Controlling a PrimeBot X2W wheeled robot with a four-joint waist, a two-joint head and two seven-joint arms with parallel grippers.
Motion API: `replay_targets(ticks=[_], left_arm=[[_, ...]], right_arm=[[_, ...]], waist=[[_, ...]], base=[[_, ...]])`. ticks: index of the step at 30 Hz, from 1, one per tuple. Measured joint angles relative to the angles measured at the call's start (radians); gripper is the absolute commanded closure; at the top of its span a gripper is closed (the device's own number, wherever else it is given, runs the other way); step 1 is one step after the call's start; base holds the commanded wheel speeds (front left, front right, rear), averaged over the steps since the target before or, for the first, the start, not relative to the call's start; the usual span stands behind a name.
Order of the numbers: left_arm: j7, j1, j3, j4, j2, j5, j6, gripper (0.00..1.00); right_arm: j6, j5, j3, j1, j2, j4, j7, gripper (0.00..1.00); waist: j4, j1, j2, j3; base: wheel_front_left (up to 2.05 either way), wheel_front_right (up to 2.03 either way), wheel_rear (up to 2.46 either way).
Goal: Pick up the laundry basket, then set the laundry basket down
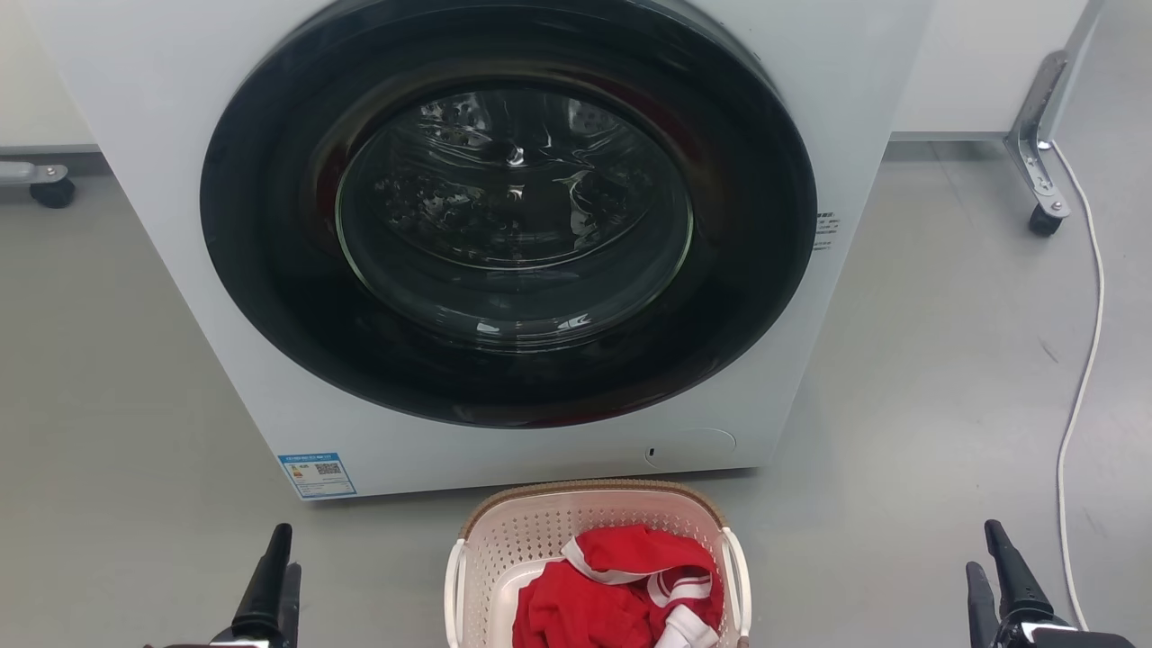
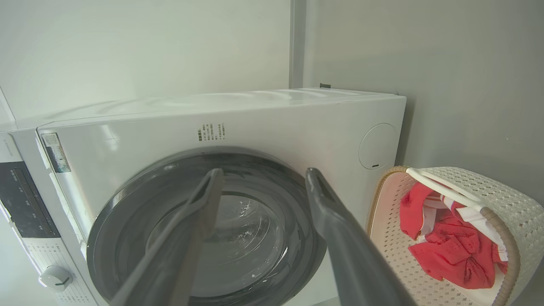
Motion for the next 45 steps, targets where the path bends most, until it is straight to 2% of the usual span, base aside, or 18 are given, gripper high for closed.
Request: replay_targets(ticks=[9,13,20,21,45], left_arm=[[-0.027,0.000,-0.028,-0.013,0.000,0.049,0.008,0.00],[-0.044,0.000,-0.035,-0.026,0.001,0.090,0.018,0.00],[-0.071,0.000,-0.062,-0.058,0.003,0.209,0.044,0.00],[-0.079,0.000,-0.074,-0.066,0.007,0.253,0.052,0.00],[-0.166,0.015,-0.199,-0.124,0.067,0.713,0.115,0.00]], right_arm=[[-0.002,-0.034,0.019,0.000,0.000,-0.011,-0.027,0.00],[-0.020,-0.083,0.026,0.000,0.000,-0.024,-0.044,0.00],[-0.046,-0.212,0.052,0.001,-0.001,-0.055,-0.070,0.00],[-0.054,-0.250,0.061,0.001,-0.001,-0.064,-0.078,0.00],[-0.115,-0.680,0.164,0.037,-0.016,-0.133,-0.165,0.00]], waist=[[0.000,0.0000,0.0000,0.000],[0.000,0.0000,0.0000,0.000],[0.000,0.0000,0.0000,-0.001],[0.000,0.0000,0.0000,-0.001],[0.003,0.0000,0.0000,-0.013]], base=[[0.00,0.00,0.00],[0.00,0.00,0.00],[0.00,0.00,0.00],[0.00,0.00,0.00],[0.00,0.00,0.00]])
